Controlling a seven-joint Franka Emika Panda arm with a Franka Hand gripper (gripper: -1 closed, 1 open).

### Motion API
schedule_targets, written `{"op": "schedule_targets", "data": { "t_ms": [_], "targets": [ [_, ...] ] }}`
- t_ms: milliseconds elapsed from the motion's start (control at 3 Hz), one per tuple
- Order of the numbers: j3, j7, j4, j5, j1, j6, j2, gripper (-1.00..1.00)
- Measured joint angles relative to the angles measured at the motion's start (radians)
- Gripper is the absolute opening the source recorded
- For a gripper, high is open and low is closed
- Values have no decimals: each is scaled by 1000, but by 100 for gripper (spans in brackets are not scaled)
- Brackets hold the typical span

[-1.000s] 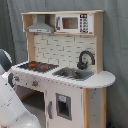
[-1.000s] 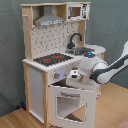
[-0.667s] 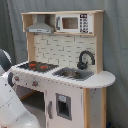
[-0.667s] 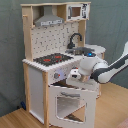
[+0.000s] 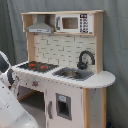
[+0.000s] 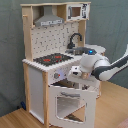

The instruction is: Play with the kitchen

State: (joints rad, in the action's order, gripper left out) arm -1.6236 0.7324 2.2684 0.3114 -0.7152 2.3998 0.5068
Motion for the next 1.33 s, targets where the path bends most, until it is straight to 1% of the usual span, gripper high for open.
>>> {"op": "schedule_targets", "data": {
  "t_ms": [333, 667, 1000, 1333],
  "targets": [
    [70, -25, -1, -58, 42, -57, 37, 100],
    [124, -51, -1, -106, 85, -112, 73, 100],
    [168, -80, -2, -150, 130, -167, 115, 100],
    [201, -106, -2, -181, 175, -229, 173, 100]
  ]
}}
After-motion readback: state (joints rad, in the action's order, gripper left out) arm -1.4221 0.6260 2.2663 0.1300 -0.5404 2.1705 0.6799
